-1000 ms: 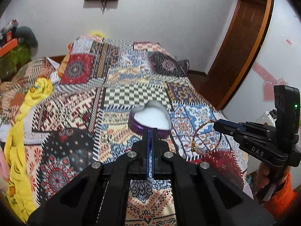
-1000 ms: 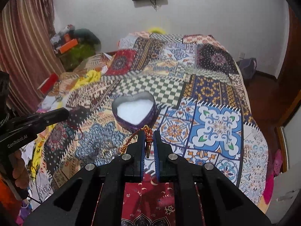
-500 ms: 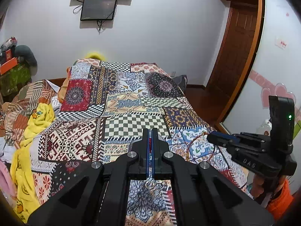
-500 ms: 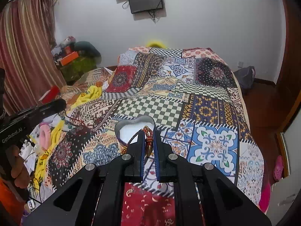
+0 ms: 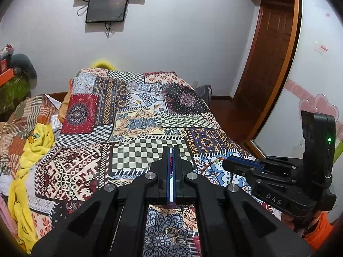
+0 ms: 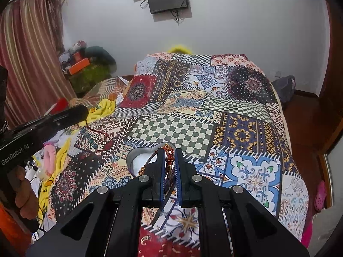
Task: Organize jewelry
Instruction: 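Carry the bracelet over the heart tin and open the right gripper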
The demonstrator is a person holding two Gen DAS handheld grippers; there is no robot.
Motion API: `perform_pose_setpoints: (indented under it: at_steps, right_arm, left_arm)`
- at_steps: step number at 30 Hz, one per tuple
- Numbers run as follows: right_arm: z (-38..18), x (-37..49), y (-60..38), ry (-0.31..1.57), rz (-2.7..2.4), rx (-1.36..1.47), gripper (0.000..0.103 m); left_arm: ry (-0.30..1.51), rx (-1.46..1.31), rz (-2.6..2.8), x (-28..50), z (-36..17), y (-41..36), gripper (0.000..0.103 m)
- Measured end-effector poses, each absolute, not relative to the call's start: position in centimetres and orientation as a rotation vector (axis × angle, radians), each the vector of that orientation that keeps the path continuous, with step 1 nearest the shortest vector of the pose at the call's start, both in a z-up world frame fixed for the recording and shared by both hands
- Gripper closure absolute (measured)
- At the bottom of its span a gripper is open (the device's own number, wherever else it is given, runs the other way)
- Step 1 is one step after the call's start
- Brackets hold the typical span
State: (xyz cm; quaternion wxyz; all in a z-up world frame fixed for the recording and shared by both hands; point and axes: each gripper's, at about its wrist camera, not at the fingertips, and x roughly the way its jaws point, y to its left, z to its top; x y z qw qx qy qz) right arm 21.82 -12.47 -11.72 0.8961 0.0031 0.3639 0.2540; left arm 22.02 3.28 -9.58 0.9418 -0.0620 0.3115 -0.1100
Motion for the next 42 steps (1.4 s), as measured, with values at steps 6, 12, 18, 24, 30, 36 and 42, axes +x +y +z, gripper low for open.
perform_pose_setpoints:
  at_steps: [6, 12, 18, 24, 30, 36, 42]
  right_arm:
    - [-12.8, 23.1, -11.8, 0.778, 0.538, 0.000, 0.095]
    - [-13.9, 24.7, -11.1, 0.808, 0.551, -0.008, 0.095]
    - [-15.1, 25.8, -10.2, 0.853, 0.578, -0.017, 0.095]
    - [-16.3, 26.6, -9.4, 0.893, 0.587, -0.043, 0.095]
    - [-17.0, 27.1, -9.0, 0.923, 0.589, -0.062, 0.095]
    - [-18.0, 27.4, -8.5, 0.969, 0.600, -0.074, 0.095]
    - [-18.3, 27.0, -8.3, 0.984, 0.621, -0.084, 0.095]
  left_arm:
    - [0.666, -0.107, -0.238, 24.0, -11.0, 2.7, 0.103]
    - [0.701, -0.103, -0.250, 25.5, -12.6, 2.4, 0.103]
    - [0.755, -0.126, -0.275, 27.1, -14.4, 2.6, 0.103]
    - [0.807, -0.120, -0.275, 28.1, -16.5, 2.7, 0.103]
    - [0.854, -0.113, -0.270, 28.3, -18.2, 2.6, 0.103]
    - [0.890, -0.081, -0.257, 28.2, -19.1, 2.3, 0.103]
    - [0.921, -0.085, -0.249, 28.2, -19.5, 2.6, 0.102]
